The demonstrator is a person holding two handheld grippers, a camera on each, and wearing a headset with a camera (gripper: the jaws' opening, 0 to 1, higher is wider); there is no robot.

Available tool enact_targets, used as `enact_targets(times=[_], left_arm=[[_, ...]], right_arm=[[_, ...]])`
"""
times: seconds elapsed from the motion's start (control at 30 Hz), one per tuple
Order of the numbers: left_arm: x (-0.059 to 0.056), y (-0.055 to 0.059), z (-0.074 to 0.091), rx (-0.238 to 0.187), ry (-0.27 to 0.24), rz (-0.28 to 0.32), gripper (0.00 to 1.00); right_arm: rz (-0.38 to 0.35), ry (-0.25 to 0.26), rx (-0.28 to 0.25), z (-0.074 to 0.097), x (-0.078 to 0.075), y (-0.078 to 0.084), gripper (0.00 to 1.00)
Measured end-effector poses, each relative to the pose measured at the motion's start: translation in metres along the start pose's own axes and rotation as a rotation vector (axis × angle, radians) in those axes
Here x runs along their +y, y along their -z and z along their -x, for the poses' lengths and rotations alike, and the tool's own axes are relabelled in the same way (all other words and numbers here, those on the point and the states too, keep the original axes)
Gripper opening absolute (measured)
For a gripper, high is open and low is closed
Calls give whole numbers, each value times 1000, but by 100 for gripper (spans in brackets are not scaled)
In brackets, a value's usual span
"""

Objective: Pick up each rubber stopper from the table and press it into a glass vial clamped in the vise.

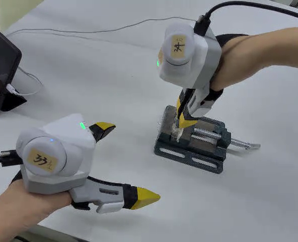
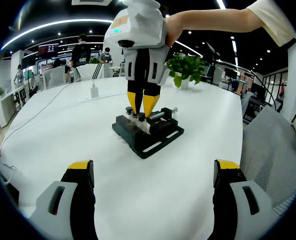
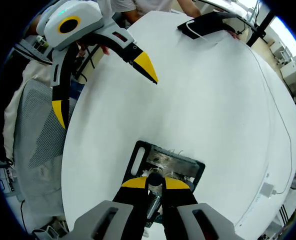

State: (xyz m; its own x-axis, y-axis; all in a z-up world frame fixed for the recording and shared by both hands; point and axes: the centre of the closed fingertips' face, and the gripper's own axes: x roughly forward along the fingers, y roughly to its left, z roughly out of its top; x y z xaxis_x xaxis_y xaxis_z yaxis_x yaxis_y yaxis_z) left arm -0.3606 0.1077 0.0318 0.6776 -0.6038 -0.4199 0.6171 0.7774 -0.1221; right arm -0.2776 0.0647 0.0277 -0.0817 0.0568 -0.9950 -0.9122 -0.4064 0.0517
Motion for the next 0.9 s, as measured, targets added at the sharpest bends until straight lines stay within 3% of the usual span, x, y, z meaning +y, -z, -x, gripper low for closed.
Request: enact_targets(times=[0.17, 0.33, 0.9], left_arm=[[0, -1, 1, -1, -2, 0, 99], [1, 0, 2, 2, -6, 2, 99], [2, -3, 2, 5, -2, 1, 97]], right_arm=[[34, 7, -37, 1, 0, -2, 5], [8, 17, -35, 2, 2, -3, 5], [90, 17, -27, 4, 5, -4, 7]])
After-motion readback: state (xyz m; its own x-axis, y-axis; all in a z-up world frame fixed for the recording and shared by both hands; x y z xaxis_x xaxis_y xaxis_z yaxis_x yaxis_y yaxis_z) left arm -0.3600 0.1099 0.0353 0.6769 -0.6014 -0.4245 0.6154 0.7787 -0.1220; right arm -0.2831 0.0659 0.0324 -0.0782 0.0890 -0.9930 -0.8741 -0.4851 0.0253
